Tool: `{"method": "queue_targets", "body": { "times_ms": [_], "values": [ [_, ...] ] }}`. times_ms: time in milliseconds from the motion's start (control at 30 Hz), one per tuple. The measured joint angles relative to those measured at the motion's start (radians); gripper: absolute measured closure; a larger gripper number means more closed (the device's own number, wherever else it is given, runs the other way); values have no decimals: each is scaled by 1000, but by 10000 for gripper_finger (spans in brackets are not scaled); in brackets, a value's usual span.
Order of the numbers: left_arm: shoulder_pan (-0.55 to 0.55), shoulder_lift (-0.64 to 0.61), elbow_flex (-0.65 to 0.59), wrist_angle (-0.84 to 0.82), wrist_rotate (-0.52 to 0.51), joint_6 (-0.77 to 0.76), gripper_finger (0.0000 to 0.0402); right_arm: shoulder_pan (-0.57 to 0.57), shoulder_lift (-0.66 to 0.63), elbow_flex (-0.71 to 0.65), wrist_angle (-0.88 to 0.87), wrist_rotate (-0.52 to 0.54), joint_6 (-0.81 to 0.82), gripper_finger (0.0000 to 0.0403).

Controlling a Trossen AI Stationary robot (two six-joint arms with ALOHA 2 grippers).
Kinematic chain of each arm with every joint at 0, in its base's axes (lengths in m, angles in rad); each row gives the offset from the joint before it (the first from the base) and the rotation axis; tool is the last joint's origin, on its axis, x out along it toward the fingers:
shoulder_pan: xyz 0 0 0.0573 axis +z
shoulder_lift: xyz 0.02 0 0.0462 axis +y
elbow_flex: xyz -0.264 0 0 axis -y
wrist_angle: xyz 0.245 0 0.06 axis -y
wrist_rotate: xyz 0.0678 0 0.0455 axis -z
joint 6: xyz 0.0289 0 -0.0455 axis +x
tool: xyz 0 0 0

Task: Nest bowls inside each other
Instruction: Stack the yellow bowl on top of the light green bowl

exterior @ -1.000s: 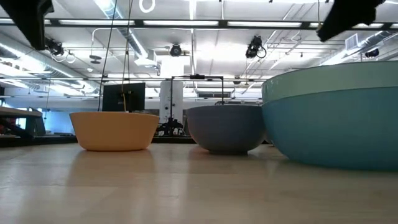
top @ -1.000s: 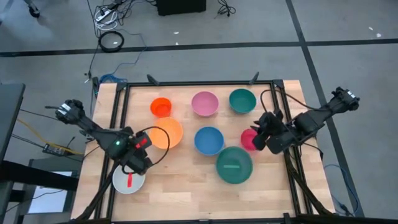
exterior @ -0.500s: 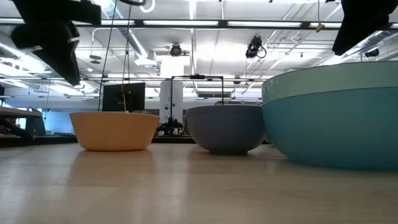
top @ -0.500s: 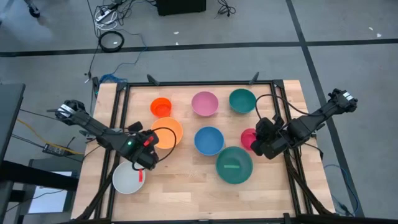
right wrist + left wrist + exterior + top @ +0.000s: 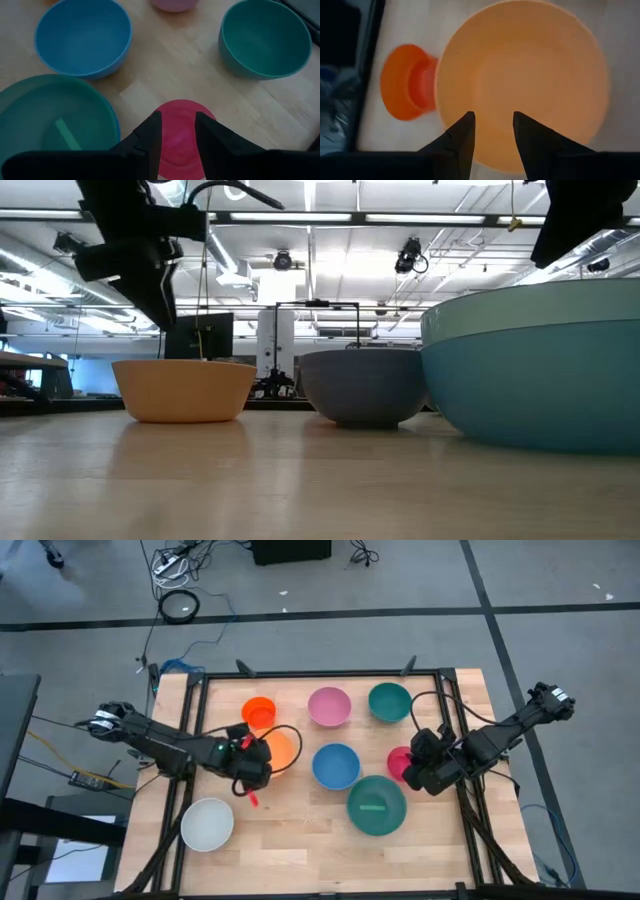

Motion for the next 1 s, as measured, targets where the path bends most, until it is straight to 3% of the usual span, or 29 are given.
{"method": "queue_targets", "body": {
  "times_ms": [167,367,433,633,733,1000],
  "values": [
    [10,3,0,56,6,240,259,0,0,0,0,0,-6,298],
    [44,4,-1,239,20,299,262,0,0,0,3,9,-10,298],
    [54,4,-5,325,24,324,267,0,0,0,5,16,-18,298],
    [49,-4,-5,769,202,501,280,8,0,-1,61,62,-116,298],
    [46,-4,-5,882,226,579,284,18,0,-1,97,89,-181,298],
    [47,-4,-5,949,227,574,287,32,0,-1,102,101,-185,298]
  ]
}}
